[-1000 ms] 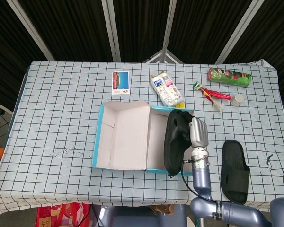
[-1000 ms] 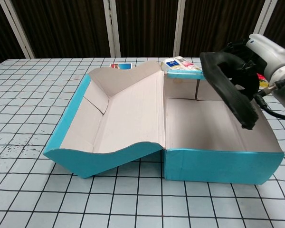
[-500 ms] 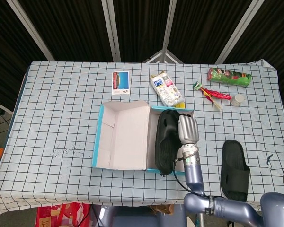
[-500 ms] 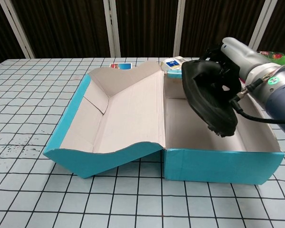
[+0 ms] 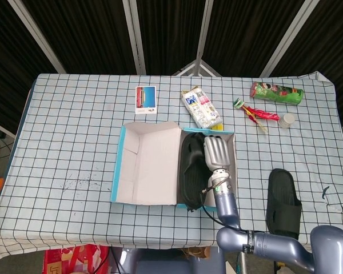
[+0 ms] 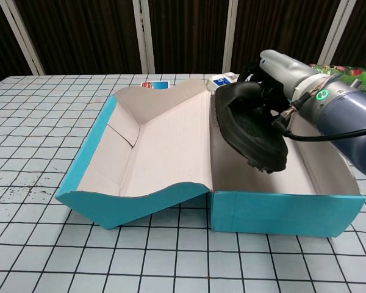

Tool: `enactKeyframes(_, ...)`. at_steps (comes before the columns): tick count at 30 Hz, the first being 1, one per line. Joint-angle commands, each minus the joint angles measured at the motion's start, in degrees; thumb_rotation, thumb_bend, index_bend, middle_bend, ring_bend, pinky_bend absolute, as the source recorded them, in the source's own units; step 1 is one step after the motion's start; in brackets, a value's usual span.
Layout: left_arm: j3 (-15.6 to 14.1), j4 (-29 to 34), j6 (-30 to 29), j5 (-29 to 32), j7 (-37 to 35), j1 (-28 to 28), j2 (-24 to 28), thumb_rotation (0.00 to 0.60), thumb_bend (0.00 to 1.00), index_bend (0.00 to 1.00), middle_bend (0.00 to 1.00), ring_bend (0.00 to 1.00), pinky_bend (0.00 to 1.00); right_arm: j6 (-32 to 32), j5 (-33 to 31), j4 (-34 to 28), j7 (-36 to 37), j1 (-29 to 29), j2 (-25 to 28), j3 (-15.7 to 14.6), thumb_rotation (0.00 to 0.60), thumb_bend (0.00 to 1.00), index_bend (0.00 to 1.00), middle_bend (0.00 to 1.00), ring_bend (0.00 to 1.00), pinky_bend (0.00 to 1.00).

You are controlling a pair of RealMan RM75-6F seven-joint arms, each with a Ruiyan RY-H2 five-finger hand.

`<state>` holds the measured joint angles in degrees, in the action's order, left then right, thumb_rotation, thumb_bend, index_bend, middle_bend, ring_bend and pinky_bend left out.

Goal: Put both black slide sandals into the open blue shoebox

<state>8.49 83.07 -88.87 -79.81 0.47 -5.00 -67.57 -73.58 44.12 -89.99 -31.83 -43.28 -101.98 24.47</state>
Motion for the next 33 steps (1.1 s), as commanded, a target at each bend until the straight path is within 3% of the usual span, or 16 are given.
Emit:
enactKeyframes(1,0.06,-0.01,-0.10,0.04,-0.14,0.05,0.05,0.600,0.37,0.05,0.00,0.00,0.13,0.54,-0.98,0.50,0.22,-0.45,-0.47,0.66,0.600,0.64,0.63,0.52,0.52,0.35)
enactKeyframes(14,0.17,0.05,-0.44,0.16,-0.71,0.35,0.33,0.600,0.37,0.05,0.00,0.00,0.13,2.32,-1.38,5.57,2.95,-1.42,-2.85,0.63,0.600,0.64,0.64,0.52,0.52,0.35)
enactKeyframes(33,0.20,0.44,-0.16,0.54,-0.76,0.47,0.56,0.600,0.37,0.05,0.00,0.00,0.13,4.35,3.22,13.94,2.58,-1.86,-5.38,-3.86,0.600,0.64,0.64,0.52,0.52,0.34)
